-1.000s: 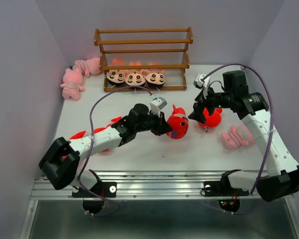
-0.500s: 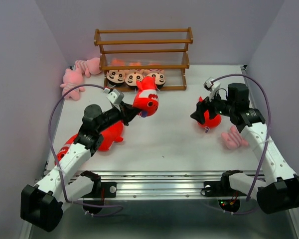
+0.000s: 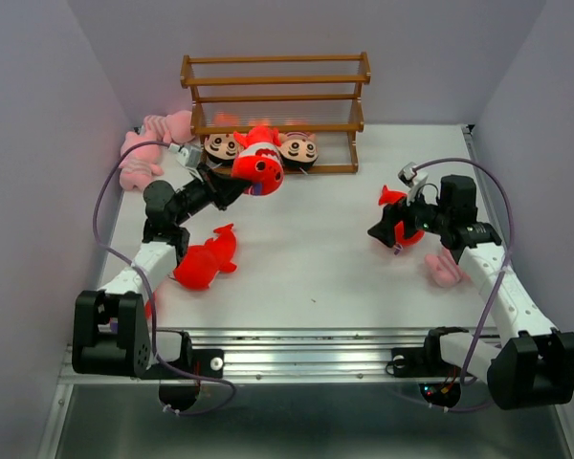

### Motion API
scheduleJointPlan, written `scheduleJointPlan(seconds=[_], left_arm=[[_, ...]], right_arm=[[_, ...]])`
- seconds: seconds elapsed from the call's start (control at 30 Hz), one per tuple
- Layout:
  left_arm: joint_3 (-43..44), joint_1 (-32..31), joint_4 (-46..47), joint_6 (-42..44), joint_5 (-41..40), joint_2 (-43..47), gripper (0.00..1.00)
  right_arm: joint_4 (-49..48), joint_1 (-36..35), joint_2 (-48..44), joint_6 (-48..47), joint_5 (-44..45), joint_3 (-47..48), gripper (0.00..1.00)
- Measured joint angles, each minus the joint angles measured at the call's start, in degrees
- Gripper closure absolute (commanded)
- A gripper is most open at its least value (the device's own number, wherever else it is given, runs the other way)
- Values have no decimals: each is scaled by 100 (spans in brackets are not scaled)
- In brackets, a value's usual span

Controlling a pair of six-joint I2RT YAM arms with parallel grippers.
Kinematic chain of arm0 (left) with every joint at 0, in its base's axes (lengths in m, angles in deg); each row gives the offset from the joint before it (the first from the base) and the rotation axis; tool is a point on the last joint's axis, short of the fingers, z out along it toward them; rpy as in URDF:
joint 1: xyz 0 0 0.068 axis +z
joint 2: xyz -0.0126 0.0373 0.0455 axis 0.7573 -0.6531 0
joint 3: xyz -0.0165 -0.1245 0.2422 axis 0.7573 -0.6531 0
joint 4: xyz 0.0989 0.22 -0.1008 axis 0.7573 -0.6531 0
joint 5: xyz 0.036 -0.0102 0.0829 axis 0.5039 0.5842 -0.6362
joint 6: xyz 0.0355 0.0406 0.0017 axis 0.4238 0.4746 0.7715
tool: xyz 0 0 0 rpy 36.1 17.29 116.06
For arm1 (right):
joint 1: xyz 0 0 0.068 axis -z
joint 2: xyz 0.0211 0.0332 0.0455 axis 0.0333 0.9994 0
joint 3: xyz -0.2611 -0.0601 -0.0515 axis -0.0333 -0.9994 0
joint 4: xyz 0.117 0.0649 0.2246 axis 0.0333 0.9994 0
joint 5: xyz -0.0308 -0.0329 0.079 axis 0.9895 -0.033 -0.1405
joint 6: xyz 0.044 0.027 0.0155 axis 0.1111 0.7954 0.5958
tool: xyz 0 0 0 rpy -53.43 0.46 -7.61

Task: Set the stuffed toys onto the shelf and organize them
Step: Place the stuffed toy onto shelf

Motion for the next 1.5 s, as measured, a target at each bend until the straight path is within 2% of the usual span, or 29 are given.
scheduleJointPlan(seconds=[0.23, 0.43, 0.83, 1.5], left_arm=[[461, 470, 1335, -1134, 131, -1141, 100], [1093, 669, 1779, -1615, 46, -1947, 100], [2227, 881, 1663, -1851, -380, -3252, 100], [3713, 1058, 1285, -2068, -693, -4647, 100]], right_arm=[[-68, 2, -190, 0, -146, -131, 0], [-107, 2, -195, 0, -144, -133, 0], [-107, 2, -195, -24, -136, -140, 0], [-107, 2, -179, -90, -138, -140, 0]])
